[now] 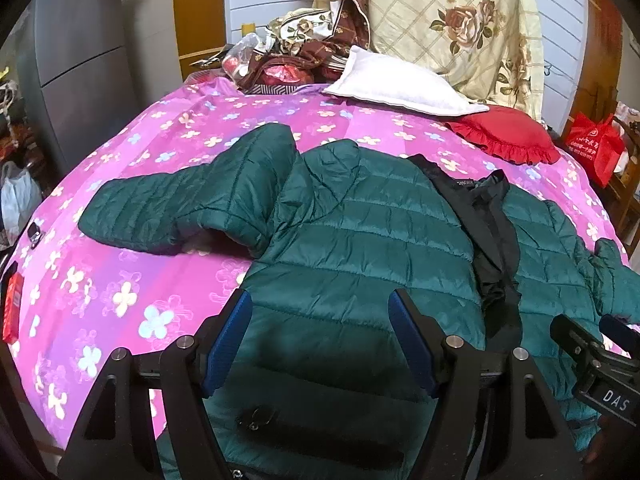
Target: Fold large clothes
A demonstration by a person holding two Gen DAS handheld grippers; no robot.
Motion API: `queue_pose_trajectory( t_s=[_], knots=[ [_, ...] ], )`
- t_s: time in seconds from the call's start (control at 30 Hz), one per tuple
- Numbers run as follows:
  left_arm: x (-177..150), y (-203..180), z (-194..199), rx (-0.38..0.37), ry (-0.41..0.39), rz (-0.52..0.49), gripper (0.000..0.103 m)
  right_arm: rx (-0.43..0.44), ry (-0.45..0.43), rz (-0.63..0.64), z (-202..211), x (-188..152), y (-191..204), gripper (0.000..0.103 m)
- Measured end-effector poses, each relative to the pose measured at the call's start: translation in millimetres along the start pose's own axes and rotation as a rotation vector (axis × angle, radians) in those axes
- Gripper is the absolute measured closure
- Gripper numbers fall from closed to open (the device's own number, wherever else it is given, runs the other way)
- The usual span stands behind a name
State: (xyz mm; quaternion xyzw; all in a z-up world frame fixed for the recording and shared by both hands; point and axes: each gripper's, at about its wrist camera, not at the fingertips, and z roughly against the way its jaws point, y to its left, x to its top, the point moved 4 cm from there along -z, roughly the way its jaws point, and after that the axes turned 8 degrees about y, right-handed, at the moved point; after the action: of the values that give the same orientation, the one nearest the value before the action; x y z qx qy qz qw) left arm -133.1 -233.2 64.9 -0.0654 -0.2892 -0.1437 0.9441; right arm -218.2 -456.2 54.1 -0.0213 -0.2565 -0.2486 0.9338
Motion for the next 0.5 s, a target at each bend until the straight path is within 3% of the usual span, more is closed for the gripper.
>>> queue_pose_trajectory(
  t_s=[0.5],
  knots=[
    [10.2,5.1,-11.4,0.006,-0.01,0.009,0.055,0.008,0.019,0.018,-21.7,5.5,5.5,0.0]
  ],
)
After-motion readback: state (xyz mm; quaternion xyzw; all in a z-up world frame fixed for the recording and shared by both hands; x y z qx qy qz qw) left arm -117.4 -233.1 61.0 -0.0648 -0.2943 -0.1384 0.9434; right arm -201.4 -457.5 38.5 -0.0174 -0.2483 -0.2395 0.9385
